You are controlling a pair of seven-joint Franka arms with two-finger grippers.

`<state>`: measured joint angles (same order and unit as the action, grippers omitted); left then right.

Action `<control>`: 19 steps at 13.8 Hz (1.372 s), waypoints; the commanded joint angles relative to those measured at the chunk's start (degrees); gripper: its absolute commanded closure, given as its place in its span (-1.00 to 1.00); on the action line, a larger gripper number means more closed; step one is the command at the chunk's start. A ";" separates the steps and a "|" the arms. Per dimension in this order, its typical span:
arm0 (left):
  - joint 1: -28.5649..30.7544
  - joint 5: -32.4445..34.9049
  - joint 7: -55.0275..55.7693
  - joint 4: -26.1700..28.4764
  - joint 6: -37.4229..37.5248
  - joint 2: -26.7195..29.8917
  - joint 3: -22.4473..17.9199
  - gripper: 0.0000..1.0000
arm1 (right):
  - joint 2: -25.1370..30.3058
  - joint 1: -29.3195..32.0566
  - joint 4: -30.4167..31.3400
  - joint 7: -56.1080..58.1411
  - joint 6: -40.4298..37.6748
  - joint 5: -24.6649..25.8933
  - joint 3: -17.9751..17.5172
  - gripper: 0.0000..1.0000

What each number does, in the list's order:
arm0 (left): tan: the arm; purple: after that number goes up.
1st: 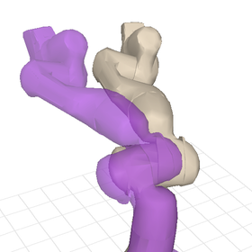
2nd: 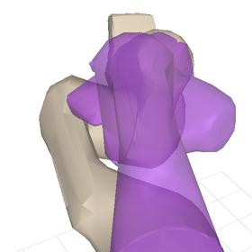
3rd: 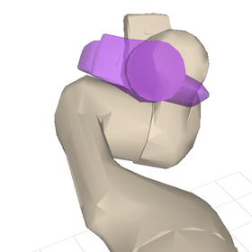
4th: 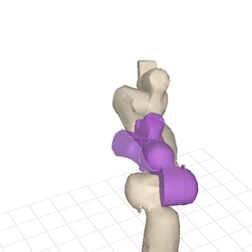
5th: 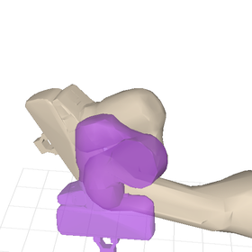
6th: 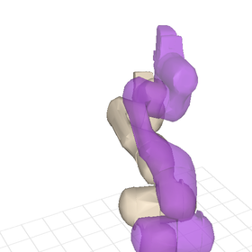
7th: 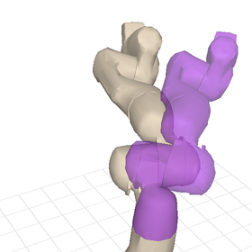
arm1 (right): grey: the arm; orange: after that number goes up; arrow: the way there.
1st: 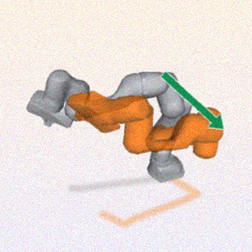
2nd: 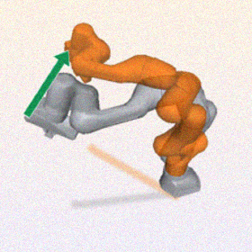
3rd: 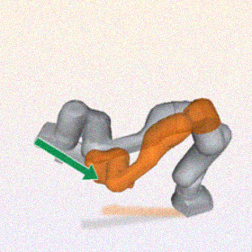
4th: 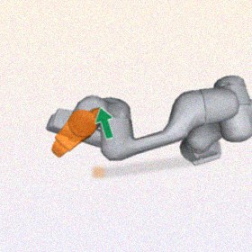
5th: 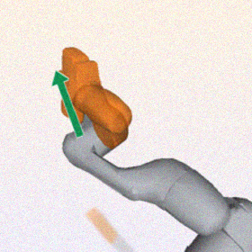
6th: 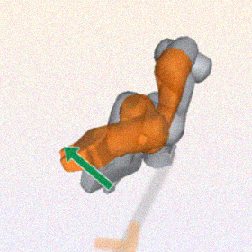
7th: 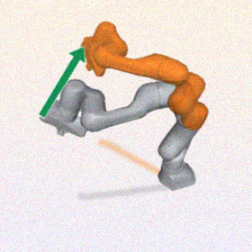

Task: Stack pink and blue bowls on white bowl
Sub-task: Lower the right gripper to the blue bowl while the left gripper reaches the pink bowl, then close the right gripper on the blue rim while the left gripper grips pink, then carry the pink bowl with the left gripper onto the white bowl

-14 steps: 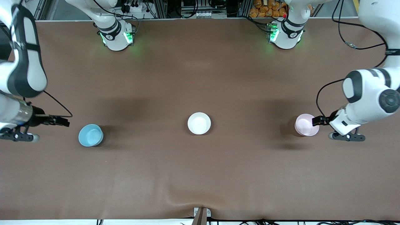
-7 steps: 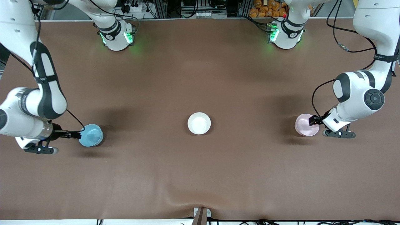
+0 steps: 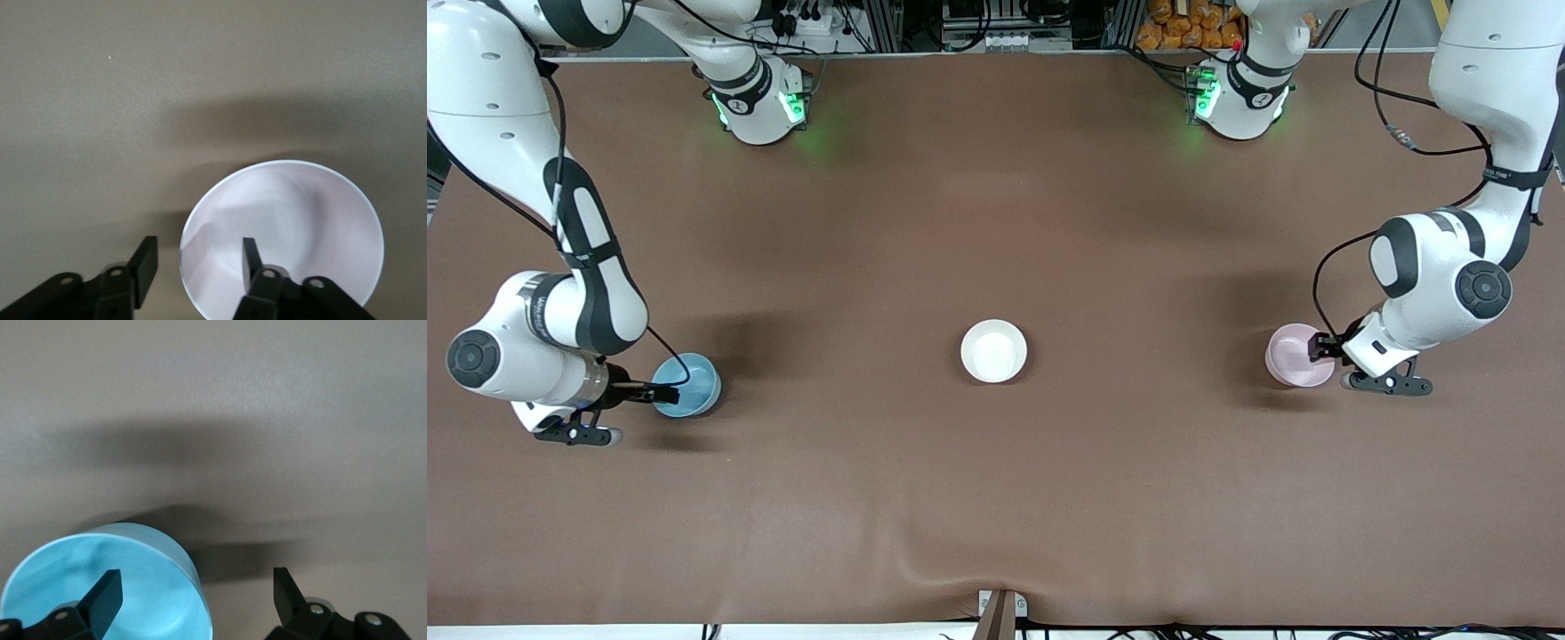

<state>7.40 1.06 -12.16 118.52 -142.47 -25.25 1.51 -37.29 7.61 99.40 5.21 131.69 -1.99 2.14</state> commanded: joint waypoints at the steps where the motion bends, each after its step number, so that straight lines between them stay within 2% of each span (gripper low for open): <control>1: 0.86 1.13 -0.93 0.30 -1.14 -0.06 0.33 0.48 | 0.11 0.92 0.44 0.68 0.06 0.76 -0.73 0.38; 2: 0.87 1.13 -1.02 0.30 -1.05 -0.06 0.33 0.82 | 0.11 1.00 0.44 0.60 0.06 0.50 -0.82 0.99; 3: 0.87 1.05 -1.02 0.30 -1.05 -0.06 0.42 1.00 | 0.11 1.09 0.44 0.59 0.06 0.32 -0.82 1.00; 7: 0.60 0.87 -0.85 -0.57 -0.44 0.64 0.77 1.00 | 0.46 0.92 0.44 0.77 -0.03 0.23 -0.91 1.00; 8: 0.25 0.17 -0.24 -1.62 0.78 0.90 2.16 1.00 | 0.81 0.74 0.44 1.55 -0.12 0.23 -0.91 1.00; 11: -0.62 0.08 5.37 -11.17 10.07 0.47 6.12 1.00 | 3.88 0.31 0.09 2.18 -2.39 0.23 -1.17 1.00; 13: -3.69 0.17 10.03 -17.33 14.92 -0.94 6.92 1.00 | 5.55 -0.05 0.00 2.09 -3.19 0.06 -1.96 1.00; 15: -6.59 0.08 14.42 -20.51 17.22 -1.47 7.01 1.00 | 7.48 0.04 -0.08 2.00 -4.15 -0.90 -3.10 1.00; 19: -14.23 -0.18 27.25 -22.81 18.63 -1.73 7.01 1.00 | 11.00 -0.83 -0.26 2.09 -6.00 -8.36 -3.90 1.00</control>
<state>-4.00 1.03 10.23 98.17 -125.33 -25.68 8.87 -28.95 7.10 98.35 6.45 127.06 -7.08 -1.50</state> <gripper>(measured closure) 0.974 0.960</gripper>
